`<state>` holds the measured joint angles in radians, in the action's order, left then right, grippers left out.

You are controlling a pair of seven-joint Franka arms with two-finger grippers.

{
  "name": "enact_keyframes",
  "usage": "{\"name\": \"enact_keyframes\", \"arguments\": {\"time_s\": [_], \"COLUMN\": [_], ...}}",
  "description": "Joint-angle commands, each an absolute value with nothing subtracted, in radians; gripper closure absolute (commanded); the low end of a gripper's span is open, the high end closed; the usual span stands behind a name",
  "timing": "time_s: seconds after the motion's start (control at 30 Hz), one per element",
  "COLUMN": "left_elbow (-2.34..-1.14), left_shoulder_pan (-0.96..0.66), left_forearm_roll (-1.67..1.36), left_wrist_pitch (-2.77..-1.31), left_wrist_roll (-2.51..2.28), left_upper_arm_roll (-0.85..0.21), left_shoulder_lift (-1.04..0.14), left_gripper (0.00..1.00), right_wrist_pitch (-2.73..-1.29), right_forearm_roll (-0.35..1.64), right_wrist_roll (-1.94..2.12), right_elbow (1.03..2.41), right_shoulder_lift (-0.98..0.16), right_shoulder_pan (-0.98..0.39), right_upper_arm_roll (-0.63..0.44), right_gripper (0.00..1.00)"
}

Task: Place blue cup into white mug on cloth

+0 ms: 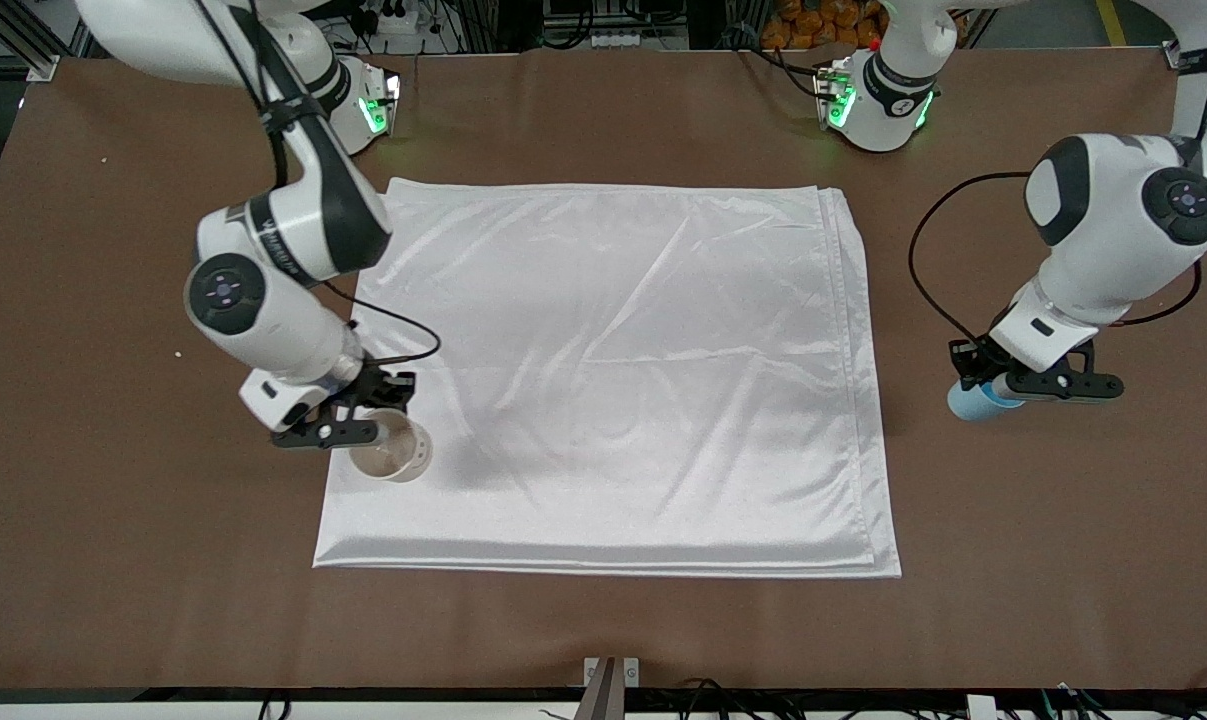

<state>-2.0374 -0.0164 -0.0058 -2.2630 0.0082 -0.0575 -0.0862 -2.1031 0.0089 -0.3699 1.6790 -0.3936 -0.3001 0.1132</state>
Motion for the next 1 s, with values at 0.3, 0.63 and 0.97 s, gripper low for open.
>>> {"name": "enact_keyframes", "arguments": {"time_s": [0.3,0.63,0.97], "left_elbow": [-1.904,-1.882,-1.882], "left_shoulder_pan": [-0.014,-0.008,-0.014], "left_forearm_roll": [0.044,0.044,0.044], "left_wrist_pitch": [-2.025,-2.002,-2.002], "left_wrist_roll": [-0.003,0.012,0.012], "left_upper_arm_roll": [-0.080,-0.084,-0.086], "left_shoulder_lift": [-0.018,-0.020,-0.029], "left_gripper": [1.00,1.00,1.00], "right_wrist_pitch": [-2.100,-2.102,-2.157], "right_forearm_roll": [0.012,-0.024,-0.118], "right_wrist_roll": [-0.492,-0.706,-0.828], "right_elbow": [1.573,1.448,1.396], "right_shoulder_lift": [-0.501,-0.624,-0.713], "right_shoulder_pan": [-0.546,-0.663,-0.719], "right_upper_arm_roll": [0.106,0.098,0.098], "right_gripper": [1.00,1.00,1.00]}}
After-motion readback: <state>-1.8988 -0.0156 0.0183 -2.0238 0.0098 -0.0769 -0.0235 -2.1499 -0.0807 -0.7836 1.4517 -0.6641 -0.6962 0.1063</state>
